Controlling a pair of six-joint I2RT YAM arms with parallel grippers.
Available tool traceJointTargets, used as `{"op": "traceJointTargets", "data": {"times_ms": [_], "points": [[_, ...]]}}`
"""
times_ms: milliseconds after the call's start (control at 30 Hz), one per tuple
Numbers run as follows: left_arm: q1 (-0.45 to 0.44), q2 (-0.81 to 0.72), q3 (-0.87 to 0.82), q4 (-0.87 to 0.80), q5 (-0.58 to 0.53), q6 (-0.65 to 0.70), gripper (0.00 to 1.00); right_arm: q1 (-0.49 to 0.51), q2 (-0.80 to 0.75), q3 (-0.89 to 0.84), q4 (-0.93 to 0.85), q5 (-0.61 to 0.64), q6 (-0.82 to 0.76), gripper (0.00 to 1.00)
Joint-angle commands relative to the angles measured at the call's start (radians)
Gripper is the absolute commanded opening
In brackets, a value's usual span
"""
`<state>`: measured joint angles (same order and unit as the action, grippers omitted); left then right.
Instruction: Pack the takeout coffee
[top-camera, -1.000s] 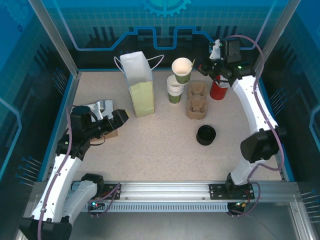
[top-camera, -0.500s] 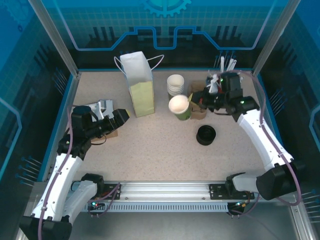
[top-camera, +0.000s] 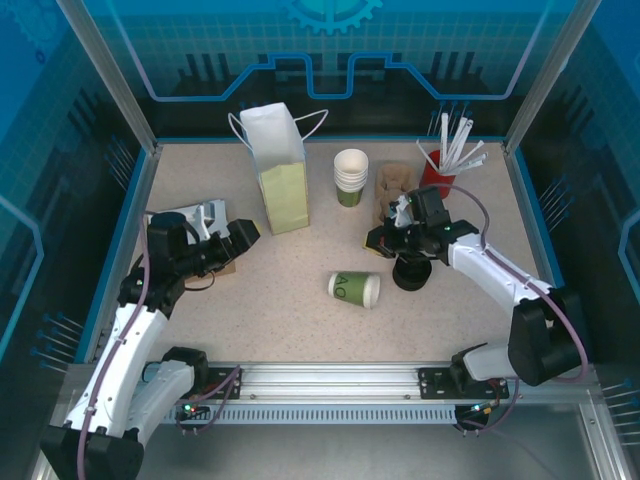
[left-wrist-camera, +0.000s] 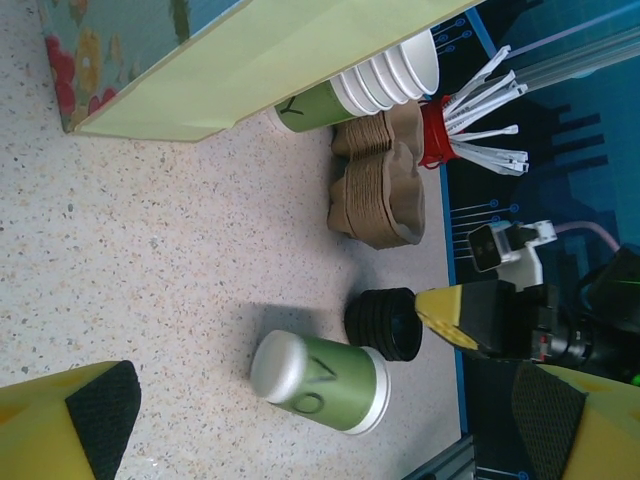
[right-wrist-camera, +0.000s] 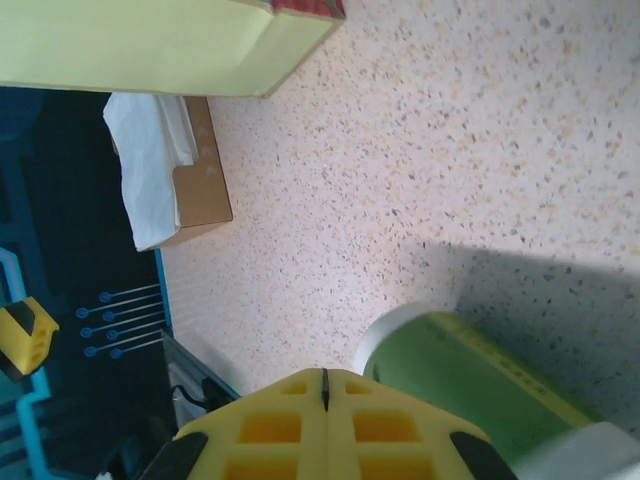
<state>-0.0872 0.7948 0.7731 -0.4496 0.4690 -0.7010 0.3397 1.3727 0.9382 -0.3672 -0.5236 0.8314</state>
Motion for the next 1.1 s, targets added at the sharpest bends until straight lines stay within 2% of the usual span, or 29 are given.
{"op": "traceJointTargets", "data": {"times_ms": [0,67,200,300,467,567,700,867,1067], "points": [[0.003,0.012,-0.025,-0.018,0.014,0.021,0.99,-0.001,-0.015,0.079,-0.089,0.009,-0.116,0.03],[0.000,0.016,-0.029,-0.009,0.021,0.016,0.99,0.001,-0.014,0.100,-0.122,0.016,-0.140,0.06],[-0.029,0.015,-0.025,-0.019,0.003,0.049,0.99,-0.003,-0.056,0.141,-0.251,0.163,-0.236,0.31],[-0.066,0.030,-0.032,-0.019,-0.017,0.049,0.99,-0.009,-0.089,0.148,-0.340,0.171,-0.292,0.43],[-0.122,0.059,-0.050,0.016,-0.070,0.032,0.99,0.000,-0.257,-0.019,-0.383,0.188,-0.251,0.61],[-0.133,0.067,-0.048,0.037,-0.082,0.017,0.99,0.008,-0.323,-0.149,-0.336,0.148,-0.174,0.63],[-0.144,0.073,-0.020,0.011,-0.100,0.032,0.99,0.060,-0.318,-0.274,-0.200,0.096,-0.059,0.62],[-0.146,0.057,-0.011,-0.014,-0.114,0.035,0.99,0.111,-0.272,-0.332,-0.073,0.133,0.034,0.58],[-0.146,0.044,-0.010,-0.033,-0.125,0.037,0.99,0.155,-0.205,-0.308,-0.004,0.144,0.034,0.42]]}}
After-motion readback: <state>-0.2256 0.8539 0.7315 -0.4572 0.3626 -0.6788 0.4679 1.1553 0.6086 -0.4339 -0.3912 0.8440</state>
